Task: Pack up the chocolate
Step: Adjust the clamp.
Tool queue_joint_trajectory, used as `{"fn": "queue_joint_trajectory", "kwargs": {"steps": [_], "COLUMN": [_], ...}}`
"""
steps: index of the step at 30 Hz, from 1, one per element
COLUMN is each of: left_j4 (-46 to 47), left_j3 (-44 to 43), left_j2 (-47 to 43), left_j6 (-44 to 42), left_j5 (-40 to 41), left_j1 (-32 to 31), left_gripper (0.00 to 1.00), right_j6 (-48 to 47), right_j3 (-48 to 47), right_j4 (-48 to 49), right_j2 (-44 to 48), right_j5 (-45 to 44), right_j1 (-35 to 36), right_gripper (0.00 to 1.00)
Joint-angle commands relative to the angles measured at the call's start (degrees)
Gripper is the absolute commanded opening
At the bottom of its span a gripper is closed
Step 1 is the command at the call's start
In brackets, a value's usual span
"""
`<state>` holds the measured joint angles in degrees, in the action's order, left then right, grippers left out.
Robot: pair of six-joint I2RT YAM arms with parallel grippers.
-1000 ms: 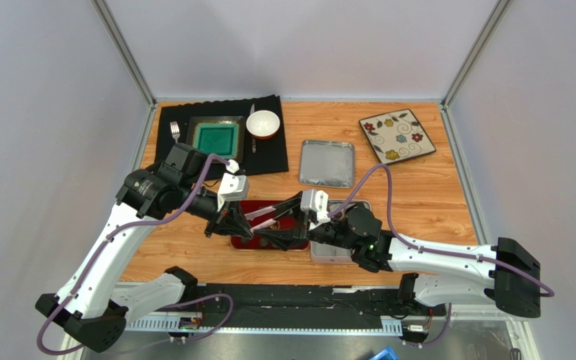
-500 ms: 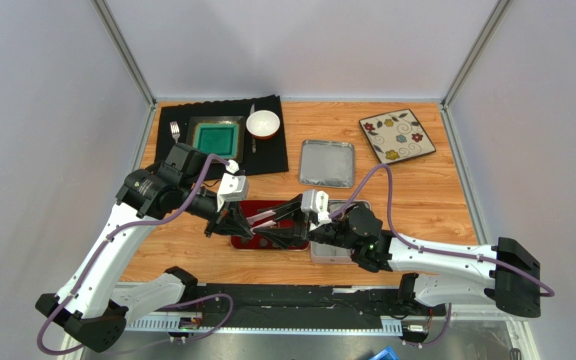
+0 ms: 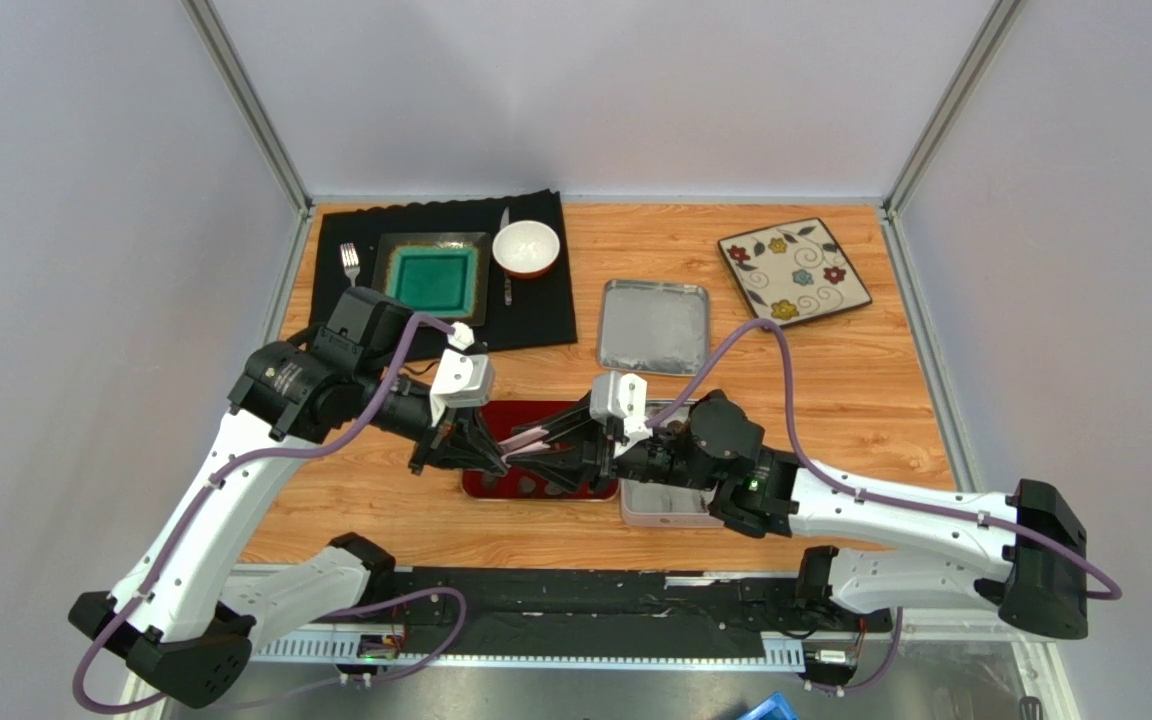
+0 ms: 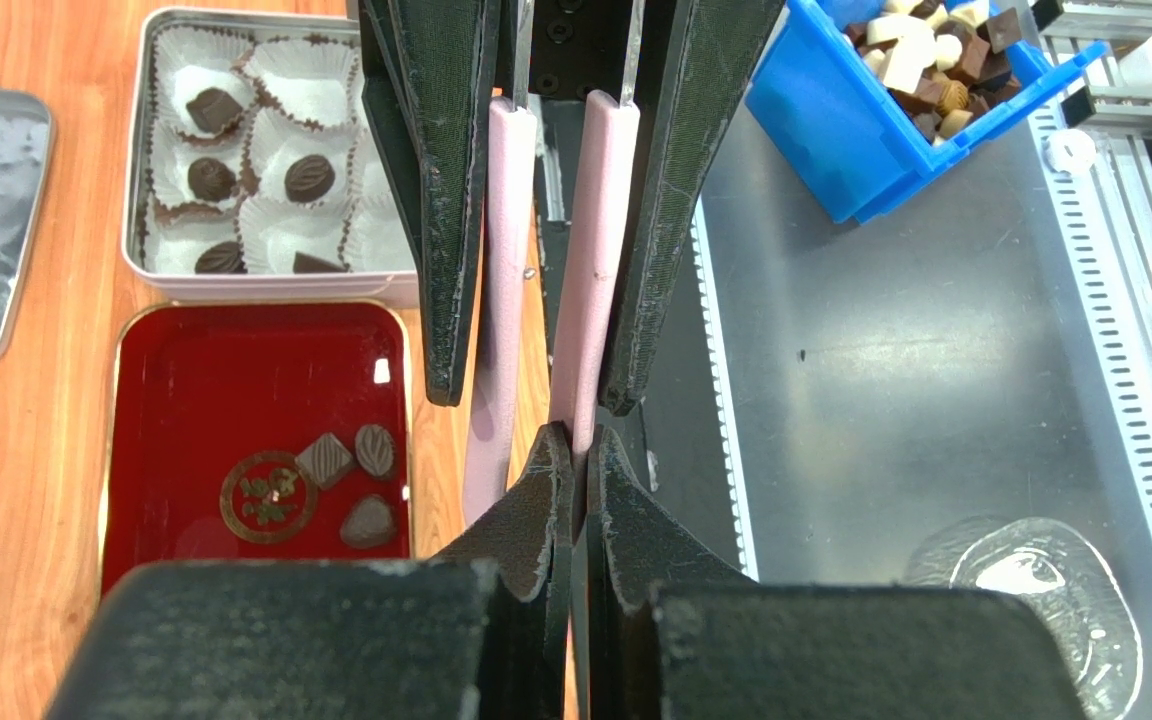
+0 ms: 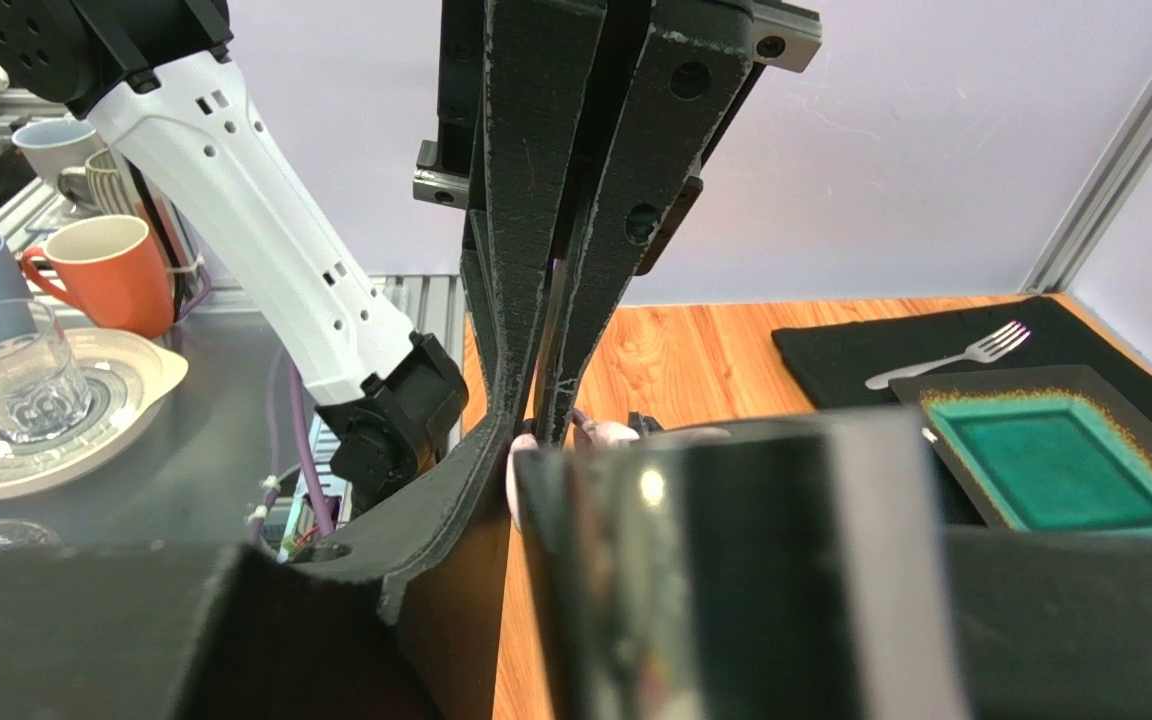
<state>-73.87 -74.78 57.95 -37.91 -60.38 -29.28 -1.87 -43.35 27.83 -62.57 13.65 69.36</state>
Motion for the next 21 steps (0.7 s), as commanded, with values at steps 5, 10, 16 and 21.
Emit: {"fn": "queue_joint_trajectory", "kwargs": {"steps": [5, 10, 16, 21], "left_j4": [-1.82, 7.23, 11.38, 10.85], "left_j3": [0.69, 2.88, 7.1, 7.55], "left_j2": [-1.61, -2.76, -3.81, -3.64], "left_j6": [5.37, 13.29, 14.36, 14.09], "left_j5": [2.97, 16.76, 24.43, 17.94], "left_j1": [-0.25, -0.25, -0.25, -0.25], "left_gripper": [0.0, 0.16, 0.2, 0.18], "right_j6": [-6.3, -8.85, -10.17, -8.16], "right_j3": [-4.02, -3.67, -2.88, -1.3], "right_j4": [-8.39, -13.68, -17.64, -12.64], "right_j2": [4.73, 9.56, 16.42, 16.26], "right_j5": [-6.52, -11.97, -16.99, -16.38], "right_j1": [-0.72, -0.81, -0.9, -0.9], "right_gripper": [0.0, 0.0, 0.0, 0.0]}}
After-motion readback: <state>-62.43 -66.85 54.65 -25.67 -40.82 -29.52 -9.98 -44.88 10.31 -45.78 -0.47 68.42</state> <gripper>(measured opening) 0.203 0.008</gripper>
